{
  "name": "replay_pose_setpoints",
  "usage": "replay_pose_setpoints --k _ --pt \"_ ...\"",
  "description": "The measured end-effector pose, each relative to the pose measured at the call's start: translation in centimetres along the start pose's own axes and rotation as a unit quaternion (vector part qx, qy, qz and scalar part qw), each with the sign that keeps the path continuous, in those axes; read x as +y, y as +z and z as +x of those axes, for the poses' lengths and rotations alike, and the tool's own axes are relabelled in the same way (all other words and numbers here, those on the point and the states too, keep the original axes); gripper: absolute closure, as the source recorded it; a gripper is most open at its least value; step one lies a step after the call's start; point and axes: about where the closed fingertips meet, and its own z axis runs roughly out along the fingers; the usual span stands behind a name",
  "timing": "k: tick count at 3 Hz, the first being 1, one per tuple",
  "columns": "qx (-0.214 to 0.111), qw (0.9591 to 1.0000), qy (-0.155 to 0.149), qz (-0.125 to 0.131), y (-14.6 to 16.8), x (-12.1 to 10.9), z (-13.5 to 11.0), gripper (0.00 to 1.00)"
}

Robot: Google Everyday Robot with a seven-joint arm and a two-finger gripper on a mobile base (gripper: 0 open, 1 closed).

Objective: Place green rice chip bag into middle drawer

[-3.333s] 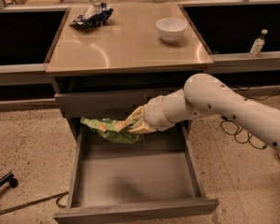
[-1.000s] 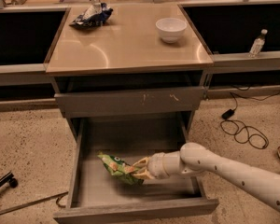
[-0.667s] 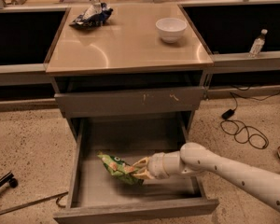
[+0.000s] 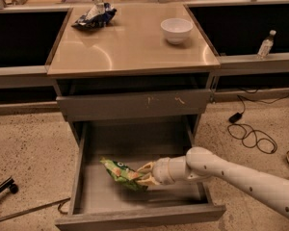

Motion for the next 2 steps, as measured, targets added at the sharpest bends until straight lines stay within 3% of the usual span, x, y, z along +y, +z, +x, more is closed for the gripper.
replay_pose_setpoints --k 1,2 --pt "0.000 1.0000 0.000 0.000 0.00 0.00 0.00 0.11" --pt "0.000 1.0000 0.000 0.000 0.01 0.01 0.00 0.00"
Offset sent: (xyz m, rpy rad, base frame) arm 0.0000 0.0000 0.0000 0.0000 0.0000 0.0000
